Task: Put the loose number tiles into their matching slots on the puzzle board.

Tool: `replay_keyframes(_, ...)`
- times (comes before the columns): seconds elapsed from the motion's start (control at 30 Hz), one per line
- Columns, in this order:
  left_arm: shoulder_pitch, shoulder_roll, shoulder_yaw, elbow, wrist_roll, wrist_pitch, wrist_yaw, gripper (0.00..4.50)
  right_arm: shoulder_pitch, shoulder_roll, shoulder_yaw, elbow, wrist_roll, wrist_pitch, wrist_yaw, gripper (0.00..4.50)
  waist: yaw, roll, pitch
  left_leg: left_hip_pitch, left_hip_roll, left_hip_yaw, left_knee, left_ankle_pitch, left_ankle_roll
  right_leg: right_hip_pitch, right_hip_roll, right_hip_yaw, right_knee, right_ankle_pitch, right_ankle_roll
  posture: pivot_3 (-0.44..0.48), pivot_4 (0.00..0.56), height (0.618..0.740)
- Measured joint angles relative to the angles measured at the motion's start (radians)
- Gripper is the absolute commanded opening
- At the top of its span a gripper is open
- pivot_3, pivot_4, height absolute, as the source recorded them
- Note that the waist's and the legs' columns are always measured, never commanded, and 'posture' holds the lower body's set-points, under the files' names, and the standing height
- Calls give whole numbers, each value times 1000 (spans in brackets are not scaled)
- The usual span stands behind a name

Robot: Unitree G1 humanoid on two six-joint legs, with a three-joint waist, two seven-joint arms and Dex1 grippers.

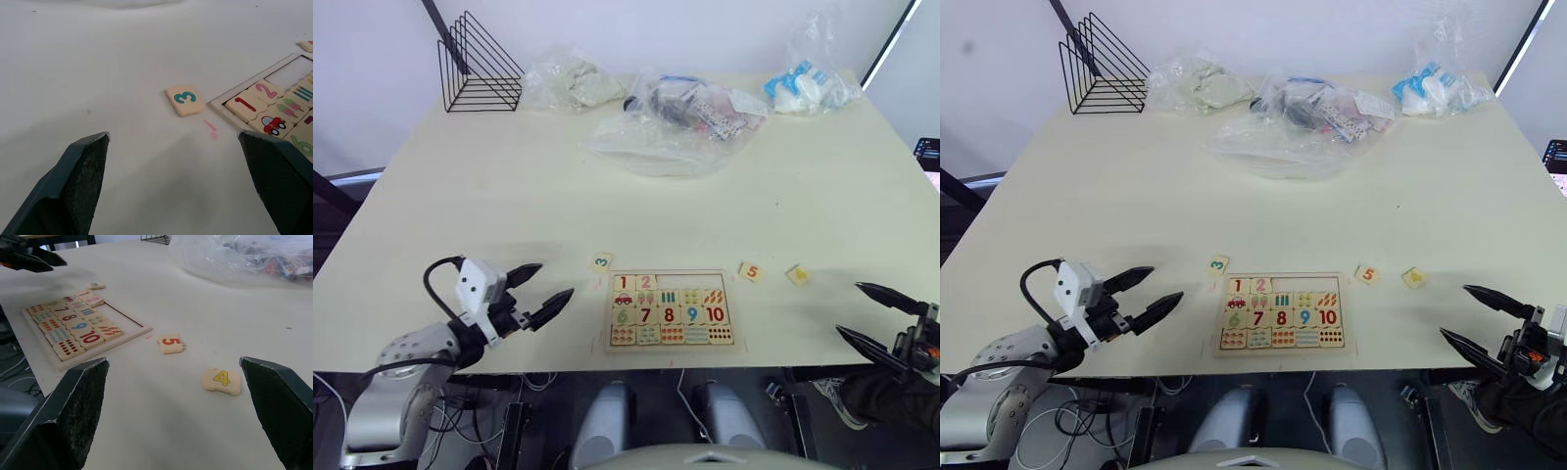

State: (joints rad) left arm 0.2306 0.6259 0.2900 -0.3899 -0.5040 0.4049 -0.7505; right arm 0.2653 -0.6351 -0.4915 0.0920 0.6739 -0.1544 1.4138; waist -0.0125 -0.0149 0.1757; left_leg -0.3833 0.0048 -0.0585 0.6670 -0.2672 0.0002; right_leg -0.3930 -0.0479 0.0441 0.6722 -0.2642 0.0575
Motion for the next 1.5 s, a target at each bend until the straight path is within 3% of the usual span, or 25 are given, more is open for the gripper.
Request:
replay_keyframes(0.53, -40, -169, -173, -185, 95, 233, 379, 4464, 22, -6, 2, -28, 7, 21, 11, 4500, 2, 0, 0, 0, -1, 0, 0, 0, 0, 0, 0, 0, 0, 0, 0, 0, 150, 740)
replay_keyframes(1.1, -221, -226, -272, -190, 169, 452, 550, 4464, 21, -13, 0, -35, 7, 20, 10, 4500, 2, 0, 0, 0, -2, 0, 0, 0, 0, 1, 0, 0, 0, 0, 0, 0, 150, 740)
replay_keyframes(1.5, -261, -240, -298, -217, 188, 552, 590, 4464, 12, -15, 0, -34, 7, 20, 10, 4500, 2, 0, 0, 0, -2, -1, 0, 0, 0, 1, 0, 0, 0, 0, 0, 0, 150, 740)
